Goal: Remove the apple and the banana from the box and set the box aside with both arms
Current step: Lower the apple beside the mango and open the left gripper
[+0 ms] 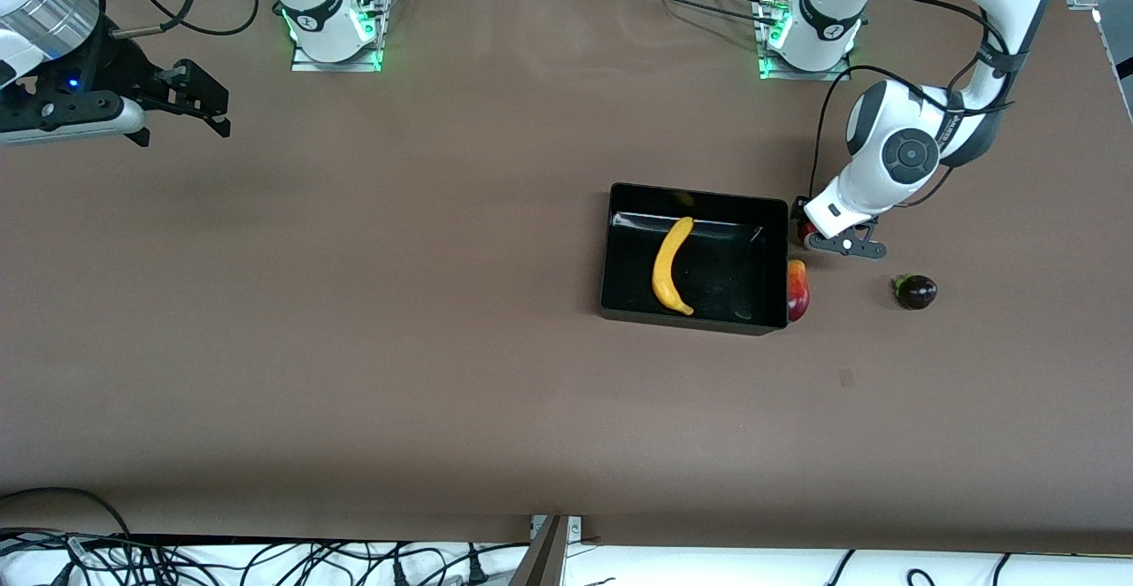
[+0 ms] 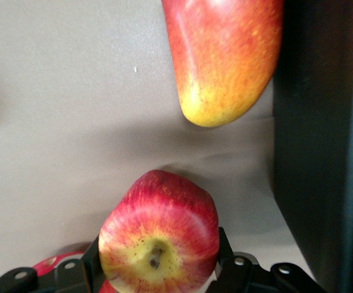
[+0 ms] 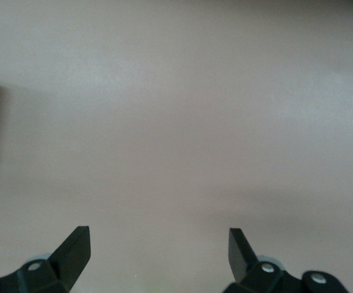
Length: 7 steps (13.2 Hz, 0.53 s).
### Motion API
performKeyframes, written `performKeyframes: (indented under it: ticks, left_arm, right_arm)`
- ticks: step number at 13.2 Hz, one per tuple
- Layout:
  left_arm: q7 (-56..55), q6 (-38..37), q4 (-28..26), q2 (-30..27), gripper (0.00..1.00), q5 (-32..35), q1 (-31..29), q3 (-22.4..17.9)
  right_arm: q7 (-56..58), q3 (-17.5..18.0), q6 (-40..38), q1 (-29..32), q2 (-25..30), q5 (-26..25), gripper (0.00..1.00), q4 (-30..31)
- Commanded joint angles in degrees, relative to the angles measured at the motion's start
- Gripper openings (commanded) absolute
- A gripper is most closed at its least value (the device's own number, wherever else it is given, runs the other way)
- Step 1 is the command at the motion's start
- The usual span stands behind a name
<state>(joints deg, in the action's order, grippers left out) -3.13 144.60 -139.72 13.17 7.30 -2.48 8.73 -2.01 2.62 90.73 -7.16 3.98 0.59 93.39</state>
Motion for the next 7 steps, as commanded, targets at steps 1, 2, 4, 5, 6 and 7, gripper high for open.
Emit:
performKeyframes:
  ticks: [1,2,4,5,6,7]
  left_arm:
    - [0.84,3.23,-0.38,2.03,0.91,1.4,-1.82,0.5]
    - [0.84,3.14,-0.21,1.68,1.0,1.4,-1.82,0.5]
    - [0.67,2.09,0.41,-0.94,1.0,1.4,-1.82,0.59]
    - [0.49,0.17,1.8,-3.31,1.0,1.4,-1.74,0.76]
    - [0.32,-4.28,4.08,-5.24,1.0,1.22,-1.39,1.55]
    - [-0.03,-10.68,8.71,-5.96,1.0,0.61,-1.39,3.38]
  right_arm:
    - [-0.54,-0.16,-0.47,-0.31,0.15,-0.33,1.0,-0.67]
    - [-0.63,-0.16,-0.47,-0.31,0.15,-0.33,1.0,-0.67]
    - [-0.54,-0.16,-0.47,-0.31,0.15,-0.33,1.0,-0.67]
    - [-0.63,-0.16,-0.47,-0.31,0.15,-0.33,1.0,-0.67]
    - [-0.63,-0.16,-0.47,-0.31,0.15,-0.33,1.0,-0.67]
    - [-0.63,-0.16,-0.47,-0.4,0.15,-0.33,1.0,-0.67]
